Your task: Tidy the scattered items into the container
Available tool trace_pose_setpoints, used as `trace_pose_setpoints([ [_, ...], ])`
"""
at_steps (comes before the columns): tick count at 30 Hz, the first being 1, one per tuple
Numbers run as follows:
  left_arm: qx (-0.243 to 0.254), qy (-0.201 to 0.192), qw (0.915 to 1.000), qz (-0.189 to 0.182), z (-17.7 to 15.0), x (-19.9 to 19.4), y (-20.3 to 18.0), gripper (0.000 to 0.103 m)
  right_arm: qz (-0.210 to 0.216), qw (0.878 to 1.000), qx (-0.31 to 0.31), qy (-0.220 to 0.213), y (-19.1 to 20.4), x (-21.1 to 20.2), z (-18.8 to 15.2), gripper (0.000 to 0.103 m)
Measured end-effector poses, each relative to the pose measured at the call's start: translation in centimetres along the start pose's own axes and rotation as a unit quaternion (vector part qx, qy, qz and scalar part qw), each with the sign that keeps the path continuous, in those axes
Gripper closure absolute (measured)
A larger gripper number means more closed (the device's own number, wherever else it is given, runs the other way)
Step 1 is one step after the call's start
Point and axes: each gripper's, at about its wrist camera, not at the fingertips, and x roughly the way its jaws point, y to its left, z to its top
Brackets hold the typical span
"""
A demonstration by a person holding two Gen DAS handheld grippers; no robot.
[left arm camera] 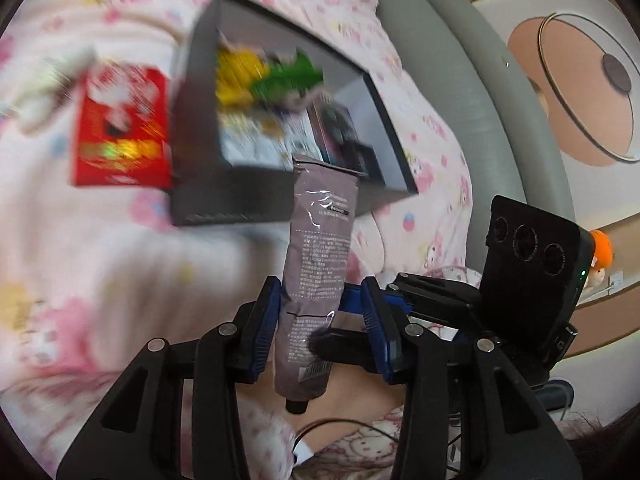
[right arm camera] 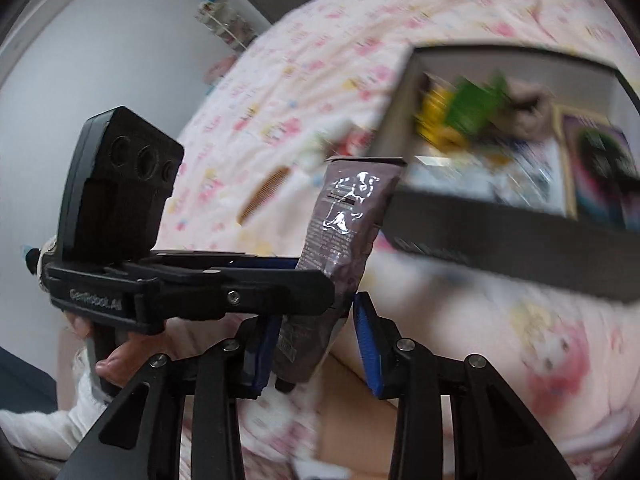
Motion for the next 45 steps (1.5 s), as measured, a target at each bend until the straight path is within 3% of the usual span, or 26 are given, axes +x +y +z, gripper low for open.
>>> trace_pose_setpoints([
  [2, 0.001, 0.012, 0.9999, -0.006, 0.1, 1.5, -0.1, 0.062, -0.007, 1.0, -0.001, 0.004, -2.0, -0.5, -0.7, 0.071],
  [5, 0.019, 0.021, 0.999, 0.036, 0.6, 3.1, -0.7, 0.062, 0.01, 1.0, -0.007, 0.012, -3.5, -0.8, -0.9, 0.074],
  [7, 0.017, 0.028, 0.9993, 0.02, 1.0, 3.7, -0.7, 0.062, 0.019, 1.0, -0.012, 0.01, -4.1, -0.6, -0.7, 0.074],
  [9, 0.014, 0.029, 0.9991, 0.029, 1.2, 4.3, -0.4, 0.062, 0.017, 1.0, -0.002, 0.011, -4.6, -0.1, -0.8, 0.074],
  [19, -0.014, 0.029, 0.9957, 0.087, 0.9, 5.0, 1.6, 0.062, -0.04, 0.998, 0.047, 0.024, -6.9, 1.2, -1.5, 0.074],
  [22, -0.034, 0.04, 0.9936, 0.1, 0.9, 5.4, 2.4, 0.062, -0.07, 0.996, 0.048, 0.006, -7.1, 0.7, -1.5, 0.074],
  [27, -0.038, 0.04, 0.9887, 0.14, 0.7, 4.9, 3.2, 0.062, -0.08, 0.992, 0.092, -0.017, -9.2, -0.4, -1.4, 0.07],
  [31, -0.038, 0.071, 0.9837, 0.161, 0.3, 6.1, 3.4, 0.055, -0.071, 0.991, 0.114, -0.007, -9.9, -0.5, -1.6, 0.07],
  [39, 0.0, 0.089, 0.9789, 0.184, -0.2, 7.2, 2.1, 0.045, -0.075, 0.991, 0.106, 0.021, -9.3, 1.0, -1.9, 0.069],
  [42, 0.009, 0.083, 0.9778, 0.192, -0.4, 6.9, 2.0, 0.05, -0.075, 0.991, 0.103, 0.041, -9.1, 1.7, -2.1, 0.064],
  [45, 0.026, 0.083, 0.9773, 0.193, -0.6, 6.9, 1.7, 0.065, -0.071, 0.992, 0.094, 0.042, -8.8, 1.9, -2.2, 0.062],
])
